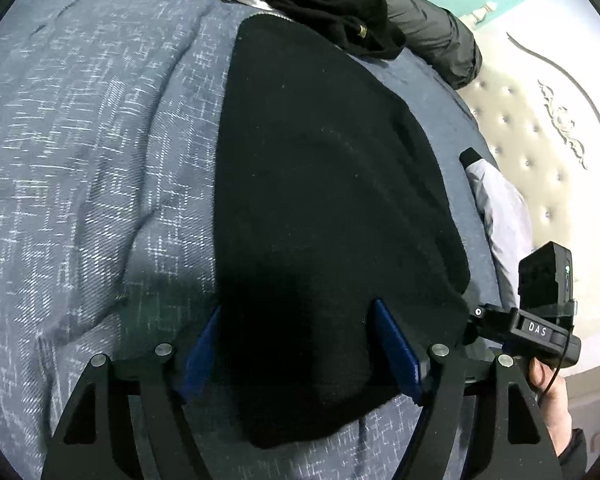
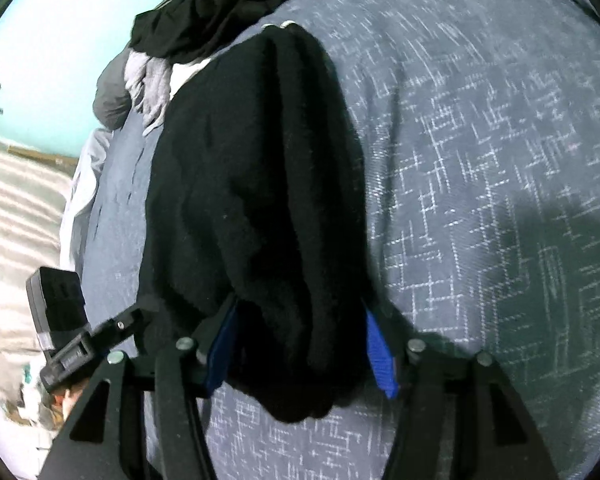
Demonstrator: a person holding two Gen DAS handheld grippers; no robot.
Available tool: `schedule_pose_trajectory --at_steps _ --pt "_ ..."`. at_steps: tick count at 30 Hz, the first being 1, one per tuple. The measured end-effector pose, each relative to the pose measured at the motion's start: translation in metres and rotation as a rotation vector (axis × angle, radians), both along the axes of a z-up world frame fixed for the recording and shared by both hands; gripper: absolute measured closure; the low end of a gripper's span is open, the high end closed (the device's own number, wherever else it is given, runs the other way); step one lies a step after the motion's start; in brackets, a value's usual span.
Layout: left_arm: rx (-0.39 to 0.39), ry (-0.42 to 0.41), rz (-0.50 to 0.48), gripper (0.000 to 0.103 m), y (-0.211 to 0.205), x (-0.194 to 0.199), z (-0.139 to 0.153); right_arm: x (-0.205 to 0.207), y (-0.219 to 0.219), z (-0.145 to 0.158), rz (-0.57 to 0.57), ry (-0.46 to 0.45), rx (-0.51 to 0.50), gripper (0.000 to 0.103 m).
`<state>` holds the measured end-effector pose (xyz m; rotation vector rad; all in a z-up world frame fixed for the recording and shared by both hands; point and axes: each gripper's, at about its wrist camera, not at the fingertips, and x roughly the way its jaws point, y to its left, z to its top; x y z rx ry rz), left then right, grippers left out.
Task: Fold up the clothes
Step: 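Close both grippers on the end of the black sweatshirt bundle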
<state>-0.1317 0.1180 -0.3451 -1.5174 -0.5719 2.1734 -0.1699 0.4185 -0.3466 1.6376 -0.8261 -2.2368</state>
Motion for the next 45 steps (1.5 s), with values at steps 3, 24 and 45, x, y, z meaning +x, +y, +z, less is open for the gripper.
schedule_pose_trajectory --at_steps 3,24,45 --pt "0.01 -0.004 -0.002 0.026 0.001 -0.004 -0.003 -0.002 -0.002 0.0 0.003 0.0 0.017 0.044" --pt "-0.053 0.039 -0.036 0.03 0.01 -0.01 0.0 -0.016 -0.003 -0.006 0.024 0.023 -0.008 0.05" --pt "-0.116 0.201 -0.047 0.056 0.01 -0.006 0.057 -0.008 -0.017 0.05 0.061 0.184 0.073 0.076"
